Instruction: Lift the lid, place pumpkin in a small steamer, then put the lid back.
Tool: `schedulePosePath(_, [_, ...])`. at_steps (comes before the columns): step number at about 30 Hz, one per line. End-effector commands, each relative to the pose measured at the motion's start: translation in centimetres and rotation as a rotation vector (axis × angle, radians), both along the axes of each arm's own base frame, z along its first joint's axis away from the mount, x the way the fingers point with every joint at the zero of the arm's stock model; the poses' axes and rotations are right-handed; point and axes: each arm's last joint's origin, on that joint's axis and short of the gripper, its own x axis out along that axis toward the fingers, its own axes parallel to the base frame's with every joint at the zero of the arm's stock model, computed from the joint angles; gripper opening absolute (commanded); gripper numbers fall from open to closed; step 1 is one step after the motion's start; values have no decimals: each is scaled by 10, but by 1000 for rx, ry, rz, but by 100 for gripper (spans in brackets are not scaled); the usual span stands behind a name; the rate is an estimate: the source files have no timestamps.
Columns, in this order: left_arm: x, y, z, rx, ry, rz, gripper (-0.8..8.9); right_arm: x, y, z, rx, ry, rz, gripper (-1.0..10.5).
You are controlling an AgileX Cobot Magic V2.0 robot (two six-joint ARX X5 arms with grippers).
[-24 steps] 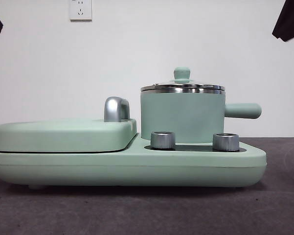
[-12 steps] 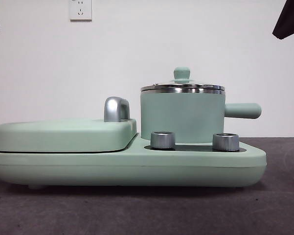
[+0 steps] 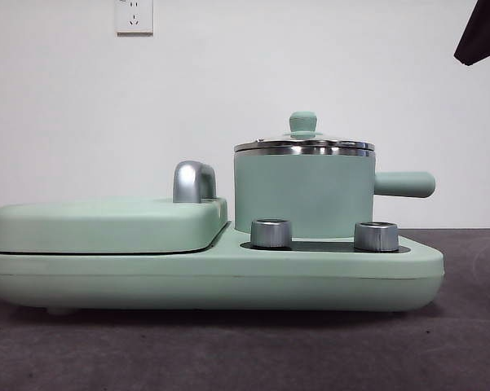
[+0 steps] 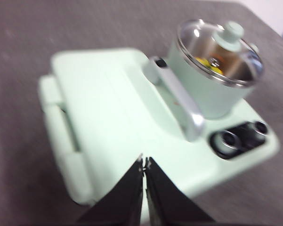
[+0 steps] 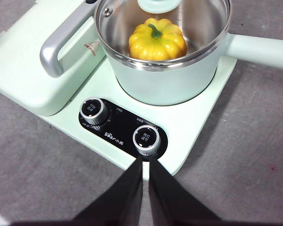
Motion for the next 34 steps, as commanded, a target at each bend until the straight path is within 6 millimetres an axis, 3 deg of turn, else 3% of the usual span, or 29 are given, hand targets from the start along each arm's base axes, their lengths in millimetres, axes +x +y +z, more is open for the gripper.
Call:
schedulePosePath(1, [0, 5, -21, 36, -125, 74, 7, 0, 1, 2, 5, -8, 8, 20])
schedulePosePath(6, [-11, 19, -63, 53, -256, 304, 7, 0, 1, 2, 5, -8, 8, 20])
schedulePosePath(14, [-22, 26, -107, 56, -289, 419, 7, 0, 1, 2, 5, -8, 8, 20])
schedulePosePath(23, [-21, 26, -132, 61, -262, 417, 7, 0, 1, 2, 5, -9, 8, 20])
schedulePosePath(34, [-21, 26, -132, 81, -276, 410, 7, 0, 1, 2, 5, -9, 8, 20])
